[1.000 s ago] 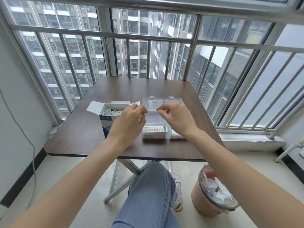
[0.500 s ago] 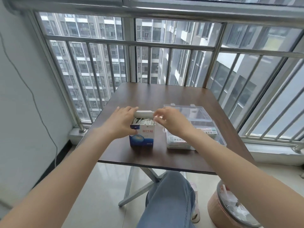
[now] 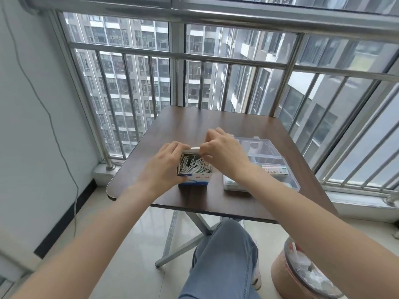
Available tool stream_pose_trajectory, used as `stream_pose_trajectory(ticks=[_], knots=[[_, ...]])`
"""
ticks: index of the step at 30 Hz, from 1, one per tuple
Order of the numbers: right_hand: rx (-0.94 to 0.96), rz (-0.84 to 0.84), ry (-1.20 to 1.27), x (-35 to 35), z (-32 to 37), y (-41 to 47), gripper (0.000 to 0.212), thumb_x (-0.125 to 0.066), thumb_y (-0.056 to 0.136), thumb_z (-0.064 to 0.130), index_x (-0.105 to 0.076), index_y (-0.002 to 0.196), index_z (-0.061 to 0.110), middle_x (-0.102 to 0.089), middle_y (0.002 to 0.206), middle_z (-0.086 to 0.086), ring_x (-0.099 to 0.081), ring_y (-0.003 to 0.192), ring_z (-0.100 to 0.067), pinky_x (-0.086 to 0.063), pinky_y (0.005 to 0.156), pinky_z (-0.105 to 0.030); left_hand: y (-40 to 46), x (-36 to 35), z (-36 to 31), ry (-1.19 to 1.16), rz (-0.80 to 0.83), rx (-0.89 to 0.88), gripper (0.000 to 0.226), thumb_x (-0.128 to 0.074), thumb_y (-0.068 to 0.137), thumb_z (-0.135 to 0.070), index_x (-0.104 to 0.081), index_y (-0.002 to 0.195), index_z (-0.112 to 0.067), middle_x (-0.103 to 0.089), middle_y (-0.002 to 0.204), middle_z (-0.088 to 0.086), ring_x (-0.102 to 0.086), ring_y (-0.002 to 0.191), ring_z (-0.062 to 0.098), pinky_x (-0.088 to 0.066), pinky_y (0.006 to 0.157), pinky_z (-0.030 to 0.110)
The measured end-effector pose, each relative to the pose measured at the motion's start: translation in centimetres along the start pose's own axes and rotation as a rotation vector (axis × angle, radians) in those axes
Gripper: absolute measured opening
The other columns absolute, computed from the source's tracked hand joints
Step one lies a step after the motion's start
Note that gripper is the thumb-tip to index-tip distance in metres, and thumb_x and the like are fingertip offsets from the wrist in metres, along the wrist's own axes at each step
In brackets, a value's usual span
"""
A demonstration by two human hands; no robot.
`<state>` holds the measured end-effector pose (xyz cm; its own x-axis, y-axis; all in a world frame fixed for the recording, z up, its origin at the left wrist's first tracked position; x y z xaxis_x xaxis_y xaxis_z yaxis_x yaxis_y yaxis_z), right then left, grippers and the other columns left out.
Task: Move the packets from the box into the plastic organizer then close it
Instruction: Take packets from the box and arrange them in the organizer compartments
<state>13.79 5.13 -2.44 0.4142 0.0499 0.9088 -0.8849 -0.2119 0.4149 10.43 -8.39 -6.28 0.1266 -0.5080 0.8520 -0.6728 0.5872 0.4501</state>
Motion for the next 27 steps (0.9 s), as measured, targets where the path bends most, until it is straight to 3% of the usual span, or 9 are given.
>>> stream_pose_trajectory(ticks=[4, 8, 12, 18, 23, 27], knots=[[0.006, 0.022, -0.024, -0.2, 0.5, -0.3, 0.008, -0.074, 0.077, 0.02, -0.075, 0.081, 0.013, -0.054, 0.096, -0.009, -0.047, 0.093, -0.027, -0.034, 0.067, -0.032, -0.2, -0.1, -0.1, -0.01, 0.013, -0.009, 0.071, -0.083, 0.066, -0.022, -0.049, 0.127, -0.013, -0.053, 0.122, 0.002, -0.045, 0.116, 0.021, -0.04, 0.09, 0.029], [-0.001, 0.026, -0.042, -0.5, 1.3, 0.1, 0.013, -0.075, 0.076, 0.02, -0.072, 0.073, 0.007, -0.054, 0.089, -0.012, -0.047, 0.088, -0.03, -0.042, 0.064, -0.037, -0.1, -0.3, -0.2, 0.003, 0.038, -0.027, 0.071, -0.083, 0.066, -0.02, -0.049, 0.128, -0.011, -0.053, 0.122, 0.003, -0.045, 0.116, 0.022, -0.034, 0.09, 0.023], [0.024, 0.085, -0.115, -0.6, 1.6, 0.3, 0.022, -0.056, 0.091, 0.025, -0.071, 0.097, 0.011, -0.051, 0.104, -0.007, -0.043, 0.102, -0.025, -0.036, 0.074, -0.03, 0.0, -0.5, -0.1, 0.02, 0.047, -0.033, 0.071, -0.083, 0.066, -0.02, -0.049, 0.127, -0.011, -0.052, 0.121, 0.003, -0.045, 0.113, 0.023, -0.034, 0.089, 0.022], [0.048, 0.206, -0.157, -1.0, 1.3, 0.8, 0.032, -0.053, 0.091, 0.035, -0.065, 0.117, 0.02, -0.05, 0.108, -0.002, -0.04, 0.106, -0.019, -0.028, 0.072, -0.024, 0.3, -0.6, 0.0, 0.026, 0.072, -0.025, 0.07, -0.08, 0.068, -0.018, -0.048, 0.129, -0.011, -0.05, 0.124, 0.002, -0.043, 0.115, 0.022, -0.038, 0.091, 0.028], [0.088, 0.195, -0.206, -0.7, 1.4, 1.0, 0.028, -0.06, 0.089, 0.031, -0.068, 0.11, 0.016, -0.053, 0.105, -0.005, -0.043, 0.103, -0.021, -0.029, 0.071, -0.026, 0.4, -0.7, 0.0, 0.047, 0.085, -0.036, 0.07, -0.08, 0.069, -0.018, -0.046, 0.13, -0.01, -0.05, 0.124, 0.004, -0.043, 0.115, 0.023, -0.036, 0.092, 0.027], [0.126, 0.137, -0.32, -1.3, 1.9, 0.8, 0.018, -0.086, 0.059, 0.019, -0.07, 0.065, 0.012, -0.055, 0.069, -0.003, -0.053, 0.069, -0.021, -0.027, 0.053, -0.025, 0.5, -0.6, 0.0, 0.061, 0.098, -0.04, 0.071, -0.079, 0.07, -0.019, -0.044, 0.132, -0.012, -0.049, 0.125, 0.004, -0.043, 0.115, 0.023, -0.037, 0.093, 0.029]])
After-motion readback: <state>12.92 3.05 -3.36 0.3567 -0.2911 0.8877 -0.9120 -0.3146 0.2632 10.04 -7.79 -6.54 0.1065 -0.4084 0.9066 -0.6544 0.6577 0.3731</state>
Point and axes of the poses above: each hand's wrist, its own y-axis towards the middle knuckle, its own x-axis out of the back of the hand, z = x × y, the point moved 4 cm from there along y, towards the middle knuckle
